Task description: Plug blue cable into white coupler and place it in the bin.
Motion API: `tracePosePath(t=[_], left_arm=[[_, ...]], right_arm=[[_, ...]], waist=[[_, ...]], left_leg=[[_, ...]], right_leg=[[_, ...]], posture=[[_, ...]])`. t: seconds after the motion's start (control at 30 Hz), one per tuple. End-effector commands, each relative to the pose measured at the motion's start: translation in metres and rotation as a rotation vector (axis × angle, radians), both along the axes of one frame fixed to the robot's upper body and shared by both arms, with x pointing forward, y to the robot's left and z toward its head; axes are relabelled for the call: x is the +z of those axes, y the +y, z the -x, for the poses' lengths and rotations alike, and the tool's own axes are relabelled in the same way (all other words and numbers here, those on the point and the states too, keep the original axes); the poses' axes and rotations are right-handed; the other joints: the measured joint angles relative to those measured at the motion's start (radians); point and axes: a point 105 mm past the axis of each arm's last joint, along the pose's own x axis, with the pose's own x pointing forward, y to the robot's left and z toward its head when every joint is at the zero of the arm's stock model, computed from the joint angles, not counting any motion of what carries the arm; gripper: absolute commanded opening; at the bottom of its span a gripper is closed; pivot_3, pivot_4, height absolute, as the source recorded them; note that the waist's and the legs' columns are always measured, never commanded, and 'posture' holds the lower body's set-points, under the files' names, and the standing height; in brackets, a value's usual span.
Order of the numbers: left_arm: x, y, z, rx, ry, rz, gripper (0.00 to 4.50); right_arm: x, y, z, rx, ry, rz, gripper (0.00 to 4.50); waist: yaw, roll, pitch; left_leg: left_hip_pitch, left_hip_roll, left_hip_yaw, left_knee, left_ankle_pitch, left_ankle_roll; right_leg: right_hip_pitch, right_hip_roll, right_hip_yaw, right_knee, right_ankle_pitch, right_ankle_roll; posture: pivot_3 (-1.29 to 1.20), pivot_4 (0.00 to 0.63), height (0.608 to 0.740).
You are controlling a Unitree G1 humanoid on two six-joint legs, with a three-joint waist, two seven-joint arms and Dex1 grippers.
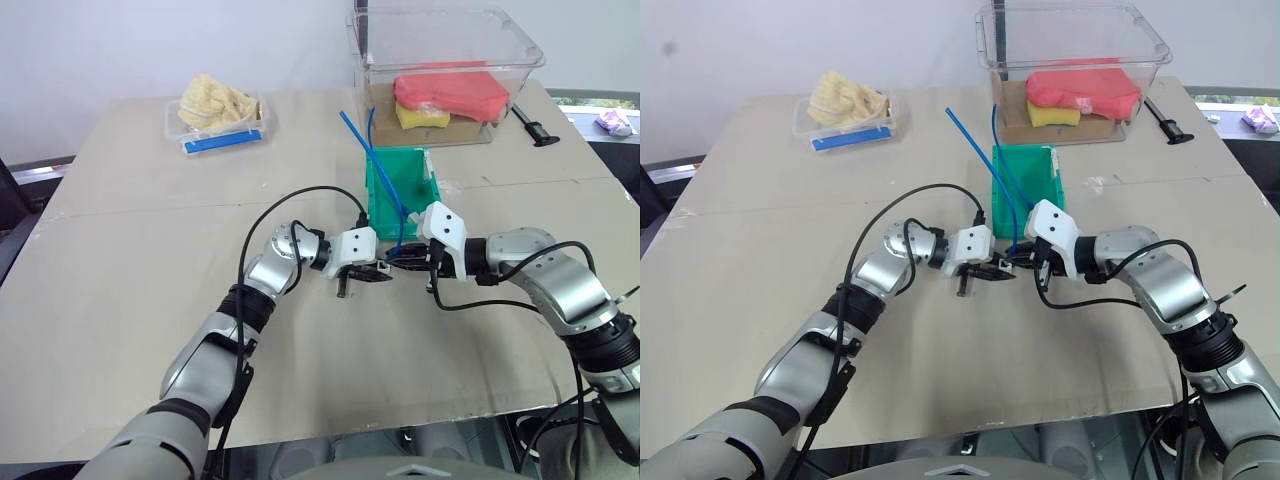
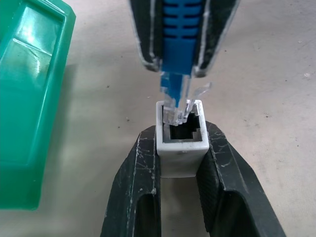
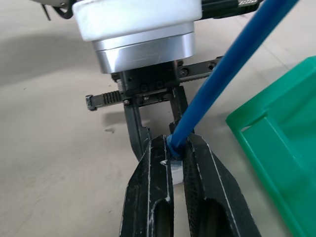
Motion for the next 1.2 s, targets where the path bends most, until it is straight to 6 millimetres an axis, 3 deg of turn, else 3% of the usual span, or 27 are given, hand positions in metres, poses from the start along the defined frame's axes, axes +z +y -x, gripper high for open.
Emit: tracePosePath(t=[0.03,0.87,1.2], left_arm=[[0.001,-0.007,0.006,-0.04,-0.014,0.003,0.38],[-0.004,-0.008,0.009,-0.041,-0.004,-0.001,0.38],[-0.006,-0.006,0.01,-0.033,-0.002,-0.004,0.38]], right_arm=[[-0.015,-0.004,0.004,0.012,0.075,0.051,0.0],[-0.029,0.018,0.005,0.123,0.116,0.204,0.0],[-0.066,-0.011,-0.004,0.034,0.235,0.28,0.0]], waist=[[0.0,0.0,0.0],[-0.001,0.0,-0.005],[-0.001,0.0,-0.013]], left_leg=[[0.0,0.0,0.0,0.0,0.0,0.0],[0.001,0.0,0.0,0.0,0.0,0.0],[0.003,0.0,0.0,0.0,0.0,0.0]], right_leg=[[0.0,0.0,0.0,0.0,0.0,0.0],[0.0,0.0,0.0,0.001,0.0,0.0],[0.002,0.0,0.0,0.0,0.0,0.0]], posture=[[0.0,0.15,0.74],[0.0,0.15,0.74],[0.0,0.15,0.74]])
